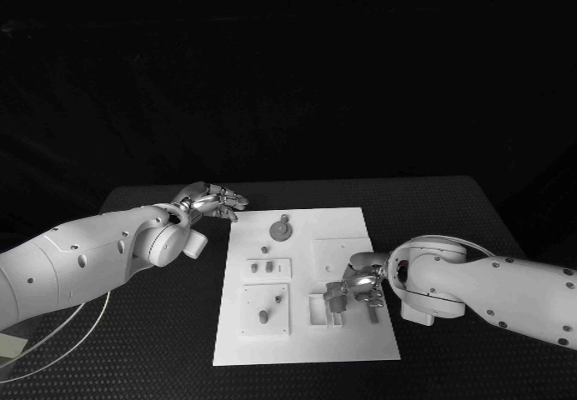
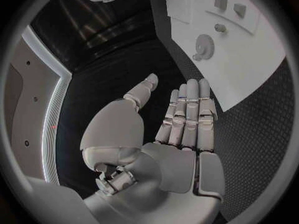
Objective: Assemble the parts on the task board
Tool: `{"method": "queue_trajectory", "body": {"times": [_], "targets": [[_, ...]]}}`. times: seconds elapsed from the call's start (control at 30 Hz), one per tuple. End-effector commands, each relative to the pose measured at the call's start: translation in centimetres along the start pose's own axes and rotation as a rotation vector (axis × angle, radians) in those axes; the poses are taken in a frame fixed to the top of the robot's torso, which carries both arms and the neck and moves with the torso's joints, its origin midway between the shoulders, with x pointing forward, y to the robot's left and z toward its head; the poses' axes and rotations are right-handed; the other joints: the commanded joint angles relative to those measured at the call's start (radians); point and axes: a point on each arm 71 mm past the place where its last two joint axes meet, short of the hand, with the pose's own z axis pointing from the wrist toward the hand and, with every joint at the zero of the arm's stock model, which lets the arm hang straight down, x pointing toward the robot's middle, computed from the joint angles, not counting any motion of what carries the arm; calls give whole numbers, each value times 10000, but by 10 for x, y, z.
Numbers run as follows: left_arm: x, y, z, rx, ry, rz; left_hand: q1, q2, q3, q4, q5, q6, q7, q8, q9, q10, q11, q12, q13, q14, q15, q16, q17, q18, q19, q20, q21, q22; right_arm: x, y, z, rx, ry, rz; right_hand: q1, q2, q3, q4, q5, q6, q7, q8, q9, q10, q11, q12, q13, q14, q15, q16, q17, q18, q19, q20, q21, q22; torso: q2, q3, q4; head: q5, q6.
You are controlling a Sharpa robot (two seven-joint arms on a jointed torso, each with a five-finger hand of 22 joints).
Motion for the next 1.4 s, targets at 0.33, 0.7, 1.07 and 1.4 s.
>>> {"method": "queue_trajectory", "body": {"times": [0.33,0.7,1.07,1.4], "targets": [[4,-2,0,74,331,-116,-115,18,5,54,8,-44,-19,23,-10,-30,51,16,10,-51,40,-55,16,86,27,12,-33,-15,5,15,9,-287,567,683,-263,-73,1357,-1232,32,124,47,-67,0,56,2,-65,22,26,-24,-66,-59,373,69,42,-54,161,-1,-15,-1,8,-43],[3,-1,0,54,313,-113,-222,3,-25,135,4,-45,-20,27,-12,-39,52,13,12,-56,41,-62,20,86,19,14,-39,-18,11,12,17,-84,738,427,-500,-237,1473,-1197,32,120,56,-103,7,47,11,-93,43,4,-16,-89,-79,373,70,47,-73,165,0,-10,4,51,-79],[3,-1,0,40,357,-120,-228,2,-26,142,5,-45,-20,27,-12,-41,53,12,12,-57,42,-63,21,86,19,14,-39,-18,19,13,20,-72,1013,366,-590,-265,1524,-1166,32,124,57,-113,13,49,12,-101,51,10,-14,-88,-60,373,76,47,-79,166,0,3,-3,88,-119],[4,-1,0,37,368,-121,-242,2,-28,156,5,-44,-20,30,-13,-45,54,11,12,-60,42,-66,23,86,17,15,-40,-18,21,13,22,-77,1065,369,-679,-313,1566,-1149,32,123,58,-124,18,48,13,-109,60,-2,-14,-98,-80,373,79,47,-85,167,0,-2,1,93,-133]]}}
